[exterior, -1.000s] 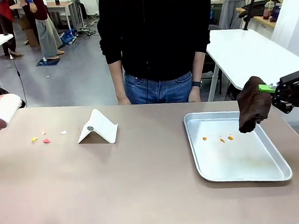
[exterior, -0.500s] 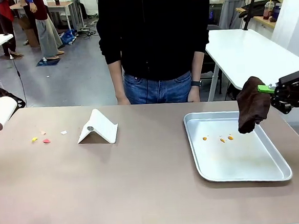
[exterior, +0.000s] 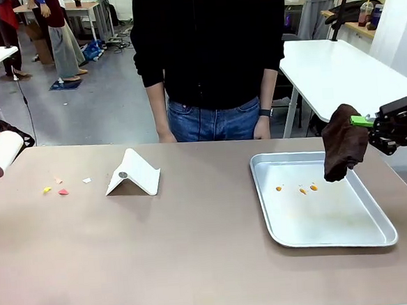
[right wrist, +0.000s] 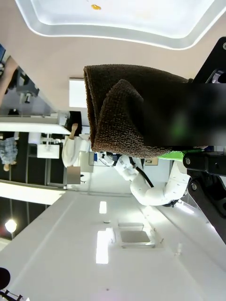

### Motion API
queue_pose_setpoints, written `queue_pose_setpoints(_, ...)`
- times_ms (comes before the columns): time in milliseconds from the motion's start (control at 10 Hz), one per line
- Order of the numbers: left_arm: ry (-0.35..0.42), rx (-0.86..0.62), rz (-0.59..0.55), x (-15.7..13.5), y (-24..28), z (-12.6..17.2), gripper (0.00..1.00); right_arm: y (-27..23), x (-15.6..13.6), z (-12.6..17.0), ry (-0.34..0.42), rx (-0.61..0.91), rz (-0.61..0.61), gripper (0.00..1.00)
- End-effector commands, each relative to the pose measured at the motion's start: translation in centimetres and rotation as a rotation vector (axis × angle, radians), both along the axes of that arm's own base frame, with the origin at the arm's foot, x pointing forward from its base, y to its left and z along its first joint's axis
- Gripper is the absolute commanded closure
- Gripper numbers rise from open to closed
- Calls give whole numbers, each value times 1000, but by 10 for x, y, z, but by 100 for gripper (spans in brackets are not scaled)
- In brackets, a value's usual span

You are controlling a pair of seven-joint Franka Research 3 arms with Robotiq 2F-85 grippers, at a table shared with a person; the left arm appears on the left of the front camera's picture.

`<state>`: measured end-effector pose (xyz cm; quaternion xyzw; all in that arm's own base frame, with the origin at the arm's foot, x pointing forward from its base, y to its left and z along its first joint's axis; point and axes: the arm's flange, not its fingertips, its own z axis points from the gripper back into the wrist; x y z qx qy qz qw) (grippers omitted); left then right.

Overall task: Clean the surface of the table.
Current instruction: If a person points to the right, clean the right side of the table with your right hand, and if they point to the left, clean the left side with your left hand.

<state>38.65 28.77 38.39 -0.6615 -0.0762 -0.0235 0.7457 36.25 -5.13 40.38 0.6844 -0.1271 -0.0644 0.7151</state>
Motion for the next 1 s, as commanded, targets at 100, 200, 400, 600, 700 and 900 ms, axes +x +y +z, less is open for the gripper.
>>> queue_pose_setpoints(100,-19,-9,-16,-2,0,3,100,0,-2,4,-11,8,9,100)
queue_pose_setpoints(200,-19,-9,-16,-2,0,3,100,0,-2,4,-11,8,9,100)
queue_pose_setpoints(400,-19,-9,-16,-2,0,3,100,0,-2,4,-11,8,9,100)
queue_pose_setpoints(600,-19,-9,-16,-2,0,3,100,0,-2,4,-11,8,9,100)
queue_pose_setpoints(700,-19,-9,-16,-2,0,3,100,0,-2,4,-11,8,9,100)
queue_pose_setpoints(900,-19,-9,-16,-2,0,3,100,0,-2,4,-11,8,9,100)
